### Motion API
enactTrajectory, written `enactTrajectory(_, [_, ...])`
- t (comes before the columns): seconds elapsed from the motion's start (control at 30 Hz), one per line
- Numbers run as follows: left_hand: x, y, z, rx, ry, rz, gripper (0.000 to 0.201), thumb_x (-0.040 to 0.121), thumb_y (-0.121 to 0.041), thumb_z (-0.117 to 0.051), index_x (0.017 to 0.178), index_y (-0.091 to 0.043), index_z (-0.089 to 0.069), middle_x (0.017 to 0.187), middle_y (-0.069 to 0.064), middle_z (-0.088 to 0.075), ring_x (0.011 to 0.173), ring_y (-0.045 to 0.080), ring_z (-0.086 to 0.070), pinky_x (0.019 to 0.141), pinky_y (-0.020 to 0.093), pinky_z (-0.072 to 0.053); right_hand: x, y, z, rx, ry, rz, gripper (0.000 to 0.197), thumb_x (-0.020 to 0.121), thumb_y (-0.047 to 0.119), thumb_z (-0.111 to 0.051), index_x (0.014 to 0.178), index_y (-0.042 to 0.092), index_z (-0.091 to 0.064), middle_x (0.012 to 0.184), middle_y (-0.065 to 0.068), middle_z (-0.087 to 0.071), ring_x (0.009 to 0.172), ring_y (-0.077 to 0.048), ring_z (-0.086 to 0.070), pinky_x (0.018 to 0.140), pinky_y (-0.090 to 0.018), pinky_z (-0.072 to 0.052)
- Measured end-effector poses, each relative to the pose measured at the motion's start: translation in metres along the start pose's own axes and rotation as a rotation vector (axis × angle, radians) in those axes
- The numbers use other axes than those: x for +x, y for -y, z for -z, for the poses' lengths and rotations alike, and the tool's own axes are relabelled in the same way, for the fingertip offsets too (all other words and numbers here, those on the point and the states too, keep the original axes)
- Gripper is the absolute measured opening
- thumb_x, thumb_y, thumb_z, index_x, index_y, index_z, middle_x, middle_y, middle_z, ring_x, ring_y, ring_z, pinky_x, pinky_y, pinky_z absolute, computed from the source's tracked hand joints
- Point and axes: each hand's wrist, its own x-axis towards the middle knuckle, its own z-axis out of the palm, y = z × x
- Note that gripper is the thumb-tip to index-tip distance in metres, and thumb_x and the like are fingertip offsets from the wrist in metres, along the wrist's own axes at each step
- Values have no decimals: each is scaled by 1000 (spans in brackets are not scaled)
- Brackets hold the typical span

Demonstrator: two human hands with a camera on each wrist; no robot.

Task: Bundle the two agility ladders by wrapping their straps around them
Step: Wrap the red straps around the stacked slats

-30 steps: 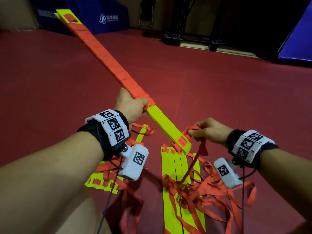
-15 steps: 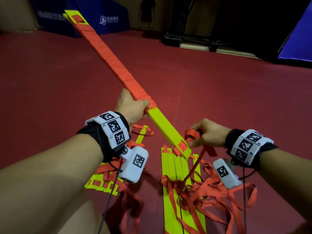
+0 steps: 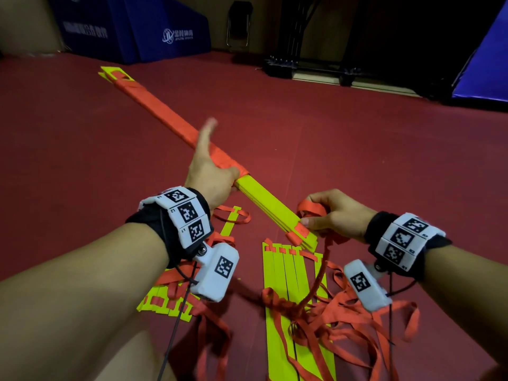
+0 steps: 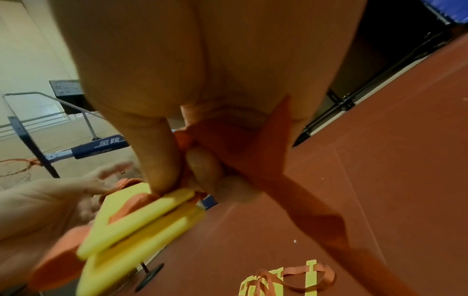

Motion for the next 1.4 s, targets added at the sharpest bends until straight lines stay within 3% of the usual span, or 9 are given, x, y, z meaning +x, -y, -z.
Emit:
enactTrajectory(0.1, [0,-1,-3,-32,44,73,27,82,5,-70,82,-22,-71,79,9,-66,64,18,-64,66,33,-60,0,-1,1,98,-27,-10,14,86,-1,-72,79,6,-62,58,-6,-59,48,-17,-55,52,-31,-47])
enactTrajectory(0.23, [6,10,-1,-63,122,210,21,87,0,-71,72,-15,-70,75,10,-66,67,20,-65,69,34,-60,-4,2,5,351,-40,16,13,84,1,-71,88,-3,-58,54,-12,-52,35,-17,-47,33,-20,-37])
enactTrajectory(0.37, [4,10,-2,-139,195,334,19,95,-3,-65,77,-9,-64,74,10,-64,57,15,-65,54,25,-59,-2,12,9,553,-61,169,34,63,22,-87,83,12,-61,74,-18,-56,62,-30,-59,45,-27,-46])
enactTrajectory(0.47, [-1,6,-4,-184,227,391,16,99,-8,-61,84,-9,-60,68,7,-68,47,10,-65,53,22,-57,-3,27,11,706,-52,289,34,66,1,-78,88,10,-54,66,-5,-56,53,-20,-61,47,-25,-47])
enactTrajectory(0.63, [-10,2,-9,-222,238,508,13,97,-10,-61,97,2,-66,72,14,-71,47,15,-68,43,22,-54,-2,50,2,876,25,412,43,65,29,-86,93,9,-60,64,0,-53,43,-6,-43,53,-26,-50])
enactTrajectory(0.97, [-15,0,-21,-234,226,561,25,98,-20,-64,100,4,-65,52,10,-66,41,19,-65,42,28,-57,-3,73,-3,927,117,547,55,67,25,-88,104,-1,-56,78,-6,-43,57,-7,-41,62,-25,-40])
enactTrajectory(1.1, [-19,-2,-23,-212,223,570,23,95,-20,-66,95,3,-66,55,12,-66,41,21,-64,40,28,-55,-5,79,-9,707,-101,581,57,65,13,-90,106,-7,-55,77,-10,-47,63,-15,-46,57,-24,-39])
enactTrajectory(1.2, [-22,0,-27,-97,274,529,30,98,-27,-60,102,1,-69,63,12,-68,41,16,-61,41,23,-50,-6,81,-13,571,-315,564,24,77,8,-79,91,-1,-61,75,-12,-50,62,-20,-43,50,-23,-37])
enactTrajectory(1.4, [-28,-4,-30,62,494,466,76,96,-75,-27,134,-15,-56,66,8,-61,47,14,-49,47,21,-42,-3,79,-3,558,-585,537,13,83,20,-73,80,12,-63,70,-8,-54,65,-22,-44,49,-24,-37])
